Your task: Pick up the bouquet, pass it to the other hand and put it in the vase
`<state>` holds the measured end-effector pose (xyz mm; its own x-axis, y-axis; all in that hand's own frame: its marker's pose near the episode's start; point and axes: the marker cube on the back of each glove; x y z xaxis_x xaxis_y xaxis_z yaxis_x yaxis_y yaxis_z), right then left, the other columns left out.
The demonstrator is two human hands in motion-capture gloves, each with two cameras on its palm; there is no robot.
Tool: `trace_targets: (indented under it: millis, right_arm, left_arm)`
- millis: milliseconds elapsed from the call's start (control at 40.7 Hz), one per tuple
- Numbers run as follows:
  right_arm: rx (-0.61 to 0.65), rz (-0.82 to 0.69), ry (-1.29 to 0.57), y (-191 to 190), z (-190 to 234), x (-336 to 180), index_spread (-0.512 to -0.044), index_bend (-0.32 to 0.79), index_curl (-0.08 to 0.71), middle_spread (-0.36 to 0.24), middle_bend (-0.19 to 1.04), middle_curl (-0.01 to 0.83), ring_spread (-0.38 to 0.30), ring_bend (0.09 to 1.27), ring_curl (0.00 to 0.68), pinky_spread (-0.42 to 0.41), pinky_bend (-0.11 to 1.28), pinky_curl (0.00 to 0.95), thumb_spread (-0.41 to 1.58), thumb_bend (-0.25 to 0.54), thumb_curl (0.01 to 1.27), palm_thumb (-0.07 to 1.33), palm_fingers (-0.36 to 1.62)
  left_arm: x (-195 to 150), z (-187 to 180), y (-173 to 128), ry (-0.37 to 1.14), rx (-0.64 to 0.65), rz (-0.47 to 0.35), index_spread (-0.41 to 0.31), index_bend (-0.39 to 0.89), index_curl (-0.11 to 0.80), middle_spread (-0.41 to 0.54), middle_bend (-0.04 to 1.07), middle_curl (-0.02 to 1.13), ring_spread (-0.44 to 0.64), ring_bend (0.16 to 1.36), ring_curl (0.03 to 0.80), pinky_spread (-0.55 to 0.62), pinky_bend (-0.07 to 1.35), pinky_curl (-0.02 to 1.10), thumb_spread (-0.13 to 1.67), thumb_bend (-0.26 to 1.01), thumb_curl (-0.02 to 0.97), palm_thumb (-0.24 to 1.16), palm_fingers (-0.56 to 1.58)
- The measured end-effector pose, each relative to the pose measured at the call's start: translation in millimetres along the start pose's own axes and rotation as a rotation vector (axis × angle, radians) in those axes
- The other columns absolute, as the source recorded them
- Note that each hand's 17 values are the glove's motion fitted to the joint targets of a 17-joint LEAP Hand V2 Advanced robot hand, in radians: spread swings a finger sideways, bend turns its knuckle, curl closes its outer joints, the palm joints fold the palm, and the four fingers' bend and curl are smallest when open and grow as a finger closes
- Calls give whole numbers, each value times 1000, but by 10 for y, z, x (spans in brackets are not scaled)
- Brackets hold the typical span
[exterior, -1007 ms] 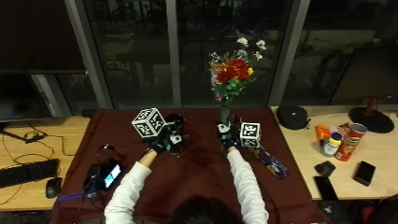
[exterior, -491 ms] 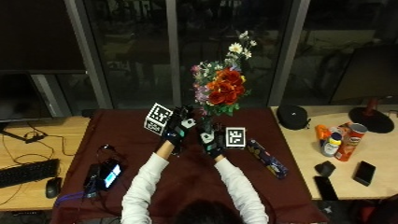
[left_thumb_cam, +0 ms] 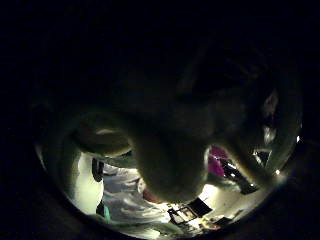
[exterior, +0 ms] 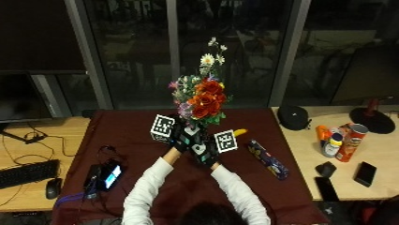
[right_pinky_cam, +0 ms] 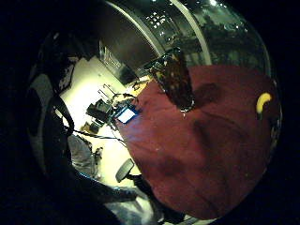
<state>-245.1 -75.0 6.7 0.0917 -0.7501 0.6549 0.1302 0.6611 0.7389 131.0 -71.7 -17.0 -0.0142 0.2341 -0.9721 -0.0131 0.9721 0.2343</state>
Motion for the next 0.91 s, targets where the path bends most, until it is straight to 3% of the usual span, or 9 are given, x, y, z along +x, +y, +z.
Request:
trace_targets:
  millis: [123, 246, 344, 442, 540, 614, 737, 835, 909]
  right_arm:
    - [-56, -11, -60, 9, 36, 16, -228, 308, 605, -166, 759, 642, -187, 993, 536, -257, 701, 471, 439, -30, 747, 1006, 1353]
    - [-60, -15, -11, 14, 0, 20, -236, 238, 596, -162, 705, 619, -190, 962, 522, -279, 676, 457, 393, -36, 753, 999, 1277]
    - [-44, 27, -49, 37, -56, 1, -244, 159, 577, -159, 651, 599, -187, 903, 502, -284, 671, 446, 376, -45, 752, 977, 1214]
    - [-33, -91, 72, -9, -226, 167, -256, 105, 530, -156, 567, 569, -185, 813, 472, -286, 682, 435, 388, -51, 745, 945, 1120]
    - [-24, -34, 77, 17, -338, 268, -235, 145, 521, -144, 444, 532, -164, 664, 448, -190, 633, 428, 544, -27, 731, 936, 786]
    - [-12, 120, 56, 67, -428, 257, -231, 143, 511, -136, 435, 521, -151, 598, 428, -139, 578, 422, 634, -24, 720, 922, 733]
    - [-5, 51, 67, 8, -612, 331, -231, 100, 458, -91, 338, 479, -118, 508, 387, -32, 524, 387, 750, -23, 704, 902, 505]
    - [12, 109, 103, 1, -749, 377, -235, 114, 436, -52, 267, 455, -71, 459, 373, 43, 517, 379, 813, -21, 692, 892, 358]
    - [31, 212, 133, 30, -830, 380, -233, 119, 411, -36, 246, 440, -45, 442, 359, 88, 498, 362, 849, -20, 685, 888, 341]
  left_arm:
    - [-9, -11, 29, -26, 46, -8, -201, 381, 389, -195, 594, 489, -261, 617, 332, -277, 569, 410, 668, 72, 485, 758, 1397]
    - [-88, -73, -71, -126, 47, 154, -247, 407, 427, -251, 638, 531, -309, 654, 373, -325, 587, 432, 540, 42, 538, 817, 1370]
    - [63, -46, -53, -51, 66, 91, -270, 415, 450, -277, 653, 546, -329, 673, 394, -350, 598, 441, 482, 12, 570, 844, 1356]
    - [207, -133, -130, -110, 143, 90, -285, 416, 470, -294, 651, 551, -343, 710, 416, -361, 605, 450, 450, -18, 596, 852, 1357]
    - [331, -271, -267, -157, 244, 94, -296, 414, 487, -305, 654, 556, -348, 727, 432, -368, 612, 457, 432, -25, 619, 866, 1350]
    - [401, -404, -391, -191, 315, 100, -301, 413, 499, -311, 658, 559, -350, 731, 440, -371, 616, 462, 422, -29, 633, 868, 1344]
    - [549, -618, -621, -230, 391, 235, -308, 410, 517, -317, 662, 563, -354, 736, 449, -369, 620, 468, 414, -32, 652, 867, 1338]
    - [540, -804, -770, -252, 497, 128, -313, 403, 529, -323, 670, 567, -355, 737, 454, -369, 622, 472, 411, -31, 667, 871, 1334]
    - [551, -913, -893, -259, 565, 123, -316, 398, 539, -323, 667, 570, -356, 741, 457, -369, 626, 475, 410, -33, 676, 870, 1328]
